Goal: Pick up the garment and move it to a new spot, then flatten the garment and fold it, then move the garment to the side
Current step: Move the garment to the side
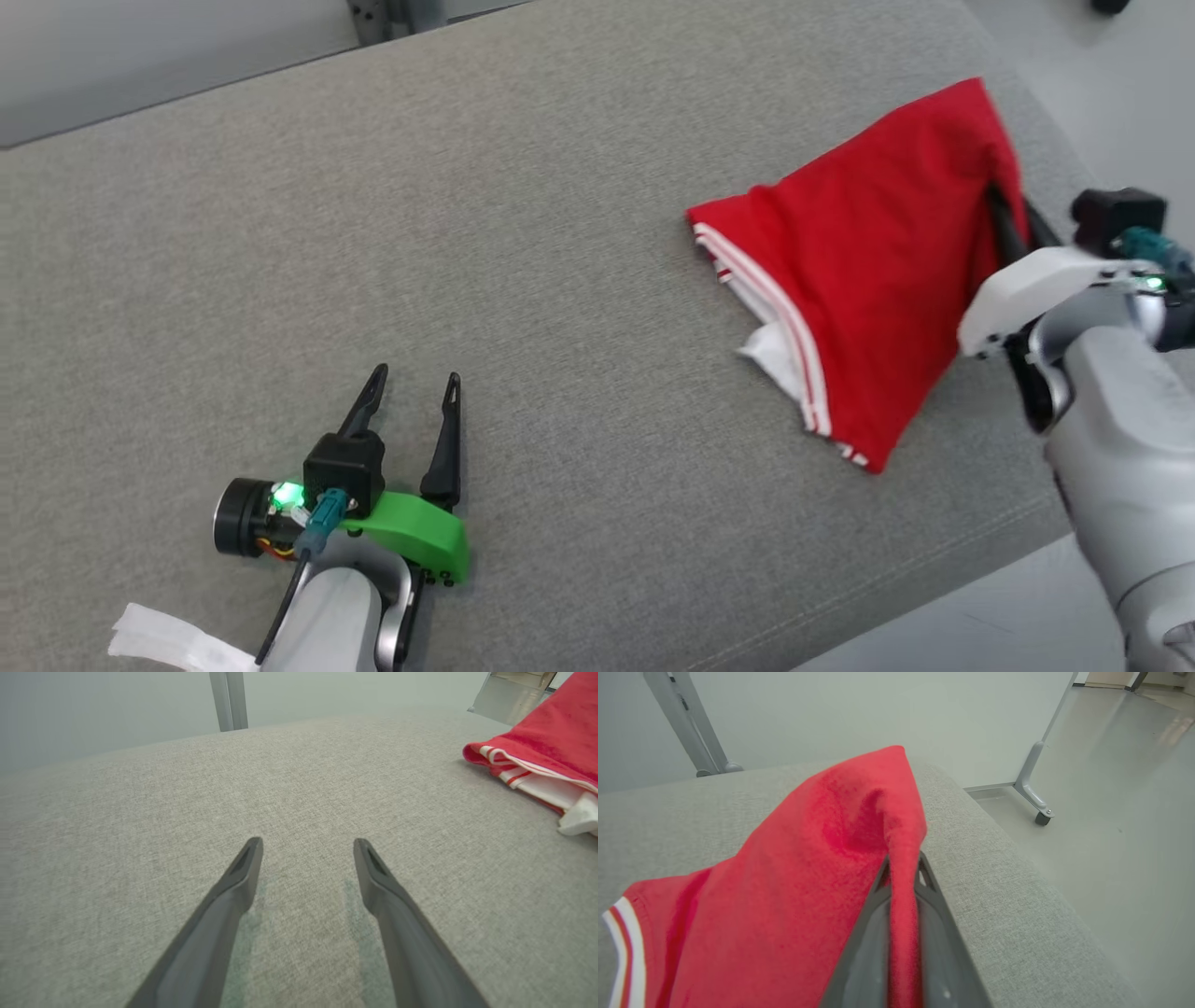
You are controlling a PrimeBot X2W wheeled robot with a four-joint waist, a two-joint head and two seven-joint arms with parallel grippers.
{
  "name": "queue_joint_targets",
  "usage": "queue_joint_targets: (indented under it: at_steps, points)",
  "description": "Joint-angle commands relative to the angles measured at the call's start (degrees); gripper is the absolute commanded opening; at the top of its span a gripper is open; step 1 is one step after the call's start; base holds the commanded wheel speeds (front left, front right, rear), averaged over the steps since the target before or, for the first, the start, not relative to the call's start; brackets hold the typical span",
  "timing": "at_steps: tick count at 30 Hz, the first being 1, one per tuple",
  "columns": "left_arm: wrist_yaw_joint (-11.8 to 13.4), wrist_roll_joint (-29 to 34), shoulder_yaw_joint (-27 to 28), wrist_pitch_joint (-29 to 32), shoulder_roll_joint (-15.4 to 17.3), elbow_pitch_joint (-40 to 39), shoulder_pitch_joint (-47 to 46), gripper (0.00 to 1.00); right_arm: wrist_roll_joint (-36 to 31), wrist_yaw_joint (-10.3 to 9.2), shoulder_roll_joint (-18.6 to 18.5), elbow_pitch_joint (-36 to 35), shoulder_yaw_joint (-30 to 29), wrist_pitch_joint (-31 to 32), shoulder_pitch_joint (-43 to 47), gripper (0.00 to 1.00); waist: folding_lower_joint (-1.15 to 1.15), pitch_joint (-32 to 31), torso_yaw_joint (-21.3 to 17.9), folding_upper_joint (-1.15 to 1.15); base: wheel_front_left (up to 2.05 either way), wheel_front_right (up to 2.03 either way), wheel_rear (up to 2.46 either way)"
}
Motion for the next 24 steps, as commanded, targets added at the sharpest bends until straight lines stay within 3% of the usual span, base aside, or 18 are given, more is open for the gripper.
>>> queue_joint_targets:
  at_steps: [1, 10, 11, 12, 19, 24]
  points:
    - [-0.1, 0.7, 0.1, 0.0, 0.3, 0.0, -1.2, 1.00, -1.8, -0.09, -1.6, 2.0, -2.7, -0.2, -2.2, 0.00, 0.00, 3.8, 4.7, 0.00, 0.00, 0.00, 0.00]
    - [-0.8, 2.4, 0.3, 0.0, 0.3, -0.4, -2.7, 1.00, -13.6, -0.10, -11.1, 10.0, -20.0, -0.2, -8.9, 0.00, 0.00, 6.7, 9.8, 0.00, 0.00, 0.00, 0.00]
    - [-0.8, 2.5, 0.5, 0.0, 0.3, -0.4, -2.7, 1.00, -15.4, -0.10, -11.8, 10.0, -22.3, -0.2, -9.2, 0.72, 0.00, 6.9, 10.2, 0.00, 0.00, 0.00, 0.00]
    - [-0.7, 2.5, 0.8, 0.0, 0.3, -0.4, -2.7, 1.00, -16.8, -0.10, -12.1, 10.0, -24.2, -0.2, -9.4, 1.00, 0.00, 7.1, 10.4, 0.00, 0.00, 0.00, 0.00]
    - [0.1, 1.8, 2.3, 0.1, 0.5, -0.6, -1.9, 1.00, -24.7, -0.09, -8.5, 3.8, -33.9, -0.2, -10.0, 1.00, 0.00, 7.0, 11.3, 0.00, 0.00, 0.00, 0.00]
    - [1.0, 1.0, 3.1, 0.1, 0.4, -1.1, -0.8, 1.00, -24.6, -0.09, -3.4, -3.0, -30.2, -0.2, -8.6, 1.00, 0.00, 5.5, 11.2, 0.00, 0.00, 0.00, 0.00]
